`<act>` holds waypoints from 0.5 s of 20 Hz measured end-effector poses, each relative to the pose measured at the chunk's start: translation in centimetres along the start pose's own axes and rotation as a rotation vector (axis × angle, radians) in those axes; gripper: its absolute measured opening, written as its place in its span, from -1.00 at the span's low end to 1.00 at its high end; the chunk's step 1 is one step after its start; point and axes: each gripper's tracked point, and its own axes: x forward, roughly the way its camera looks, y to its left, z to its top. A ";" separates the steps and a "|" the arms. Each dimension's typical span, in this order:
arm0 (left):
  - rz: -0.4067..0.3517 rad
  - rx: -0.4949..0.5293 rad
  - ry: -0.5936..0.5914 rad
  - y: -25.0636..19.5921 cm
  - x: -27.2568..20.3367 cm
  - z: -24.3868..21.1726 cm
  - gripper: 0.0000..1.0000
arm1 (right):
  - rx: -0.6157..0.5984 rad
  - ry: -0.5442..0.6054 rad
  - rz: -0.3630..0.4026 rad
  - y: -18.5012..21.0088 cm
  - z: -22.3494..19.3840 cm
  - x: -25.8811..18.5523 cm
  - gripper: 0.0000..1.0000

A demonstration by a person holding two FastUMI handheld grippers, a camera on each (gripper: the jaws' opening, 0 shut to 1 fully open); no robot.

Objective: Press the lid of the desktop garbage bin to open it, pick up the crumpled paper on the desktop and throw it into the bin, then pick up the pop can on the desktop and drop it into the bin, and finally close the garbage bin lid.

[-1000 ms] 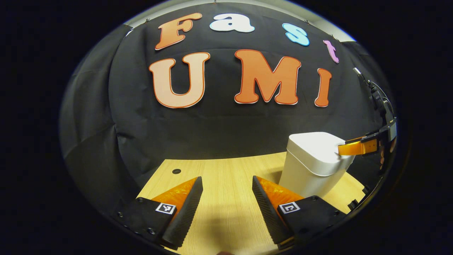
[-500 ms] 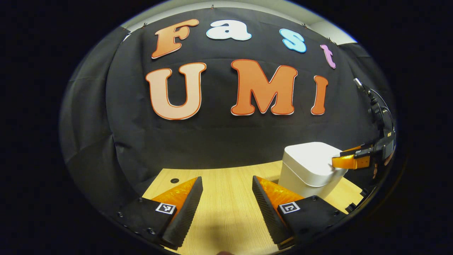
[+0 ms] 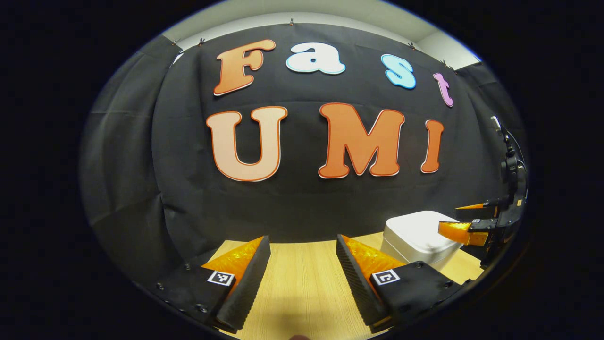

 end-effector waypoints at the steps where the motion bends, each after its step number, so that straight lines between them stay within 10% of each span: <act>1: 0.007 0.003 -0.012 0.4 -0.1 0.5 0.80 | -0.007 -0.014 -0.005 0.1 0.2 -0.1 0.94; 10: 0.043 0.005 -0.086 3.8 0.2 2.3 0.80 | -0.040 -0.122 -0.039 2.0 3.2 0.4 0.94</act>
